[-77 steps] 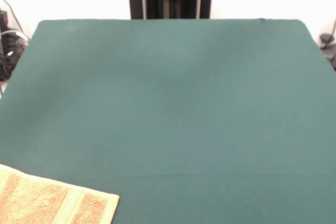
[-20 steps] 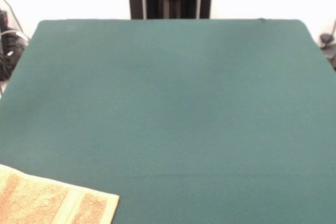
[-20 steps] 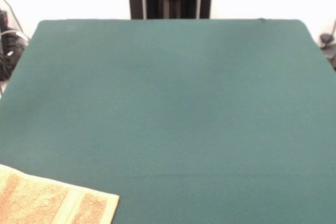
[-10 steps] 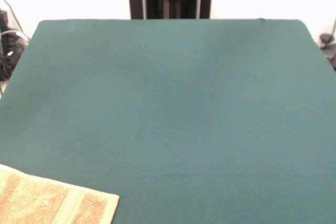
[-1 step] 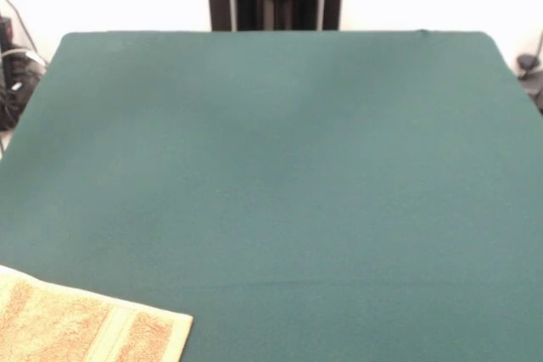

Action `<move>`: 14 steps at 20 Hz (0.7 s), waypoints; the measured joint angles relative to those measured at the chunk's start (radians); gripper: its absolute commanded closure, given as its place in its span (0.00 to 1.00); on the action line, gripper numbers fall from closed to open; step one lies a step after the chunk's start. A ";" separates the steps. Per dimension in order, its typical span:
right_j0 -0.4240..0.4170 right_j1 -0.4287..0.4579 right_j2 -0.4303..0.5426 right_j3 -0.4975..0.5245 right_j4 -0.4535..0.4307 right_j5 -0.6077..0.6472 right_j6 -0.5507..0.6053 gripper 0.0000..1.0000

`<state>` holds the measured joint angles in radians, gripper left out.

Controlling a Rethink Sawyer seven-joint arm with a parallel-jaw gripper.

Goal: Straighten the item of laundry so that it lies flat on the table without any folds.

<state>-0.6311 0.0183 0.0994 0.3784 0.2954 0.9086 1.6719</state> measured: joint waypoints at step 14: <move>0.028 0.169 0.024 -0.200 -0.042 -0.139 0.000 0.00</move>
<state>-0.6034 0.1874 0.1236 0.1788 0.2533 0.7699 1.6719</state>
